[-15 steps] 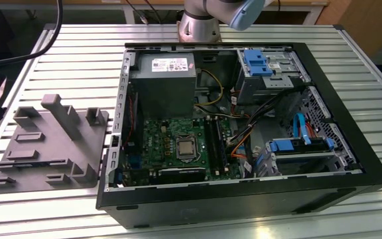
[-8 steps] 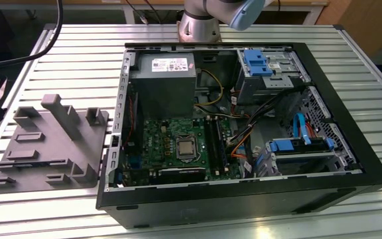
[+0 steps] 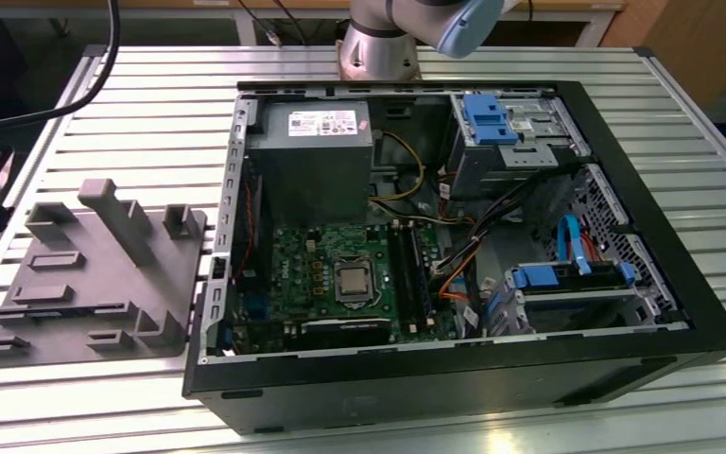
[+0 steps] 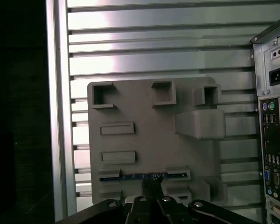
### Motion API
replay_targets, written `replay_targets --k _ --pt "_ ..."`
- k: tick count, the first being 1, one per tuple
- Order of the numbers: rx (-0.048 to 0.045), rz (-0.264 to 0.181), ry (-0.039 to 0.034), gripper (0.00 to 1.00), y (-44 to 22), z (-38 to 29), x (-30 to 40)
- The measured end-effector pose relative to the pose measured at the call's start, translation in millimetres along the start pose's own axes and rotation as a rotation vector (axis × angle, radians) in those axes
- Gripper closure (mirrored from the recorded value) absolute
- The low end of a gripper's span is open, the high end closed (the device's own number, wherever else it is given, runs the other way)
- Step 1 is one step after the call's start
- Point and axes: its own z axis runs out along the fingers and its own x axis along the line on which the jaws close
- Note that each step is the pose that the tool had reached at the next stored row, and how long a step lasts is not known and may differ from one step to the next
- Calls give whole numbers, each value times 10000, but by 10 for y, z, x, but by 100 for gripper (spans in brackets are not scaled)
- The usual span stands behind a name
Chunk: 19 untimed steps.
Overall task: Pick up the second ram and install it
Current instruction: 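Reach for the second ram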
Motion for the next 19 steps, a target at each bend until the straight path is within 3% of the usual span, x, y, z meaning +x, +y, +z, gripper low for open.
replay_targets --k 19 --pt "1 0 8 89 -32 68 0"
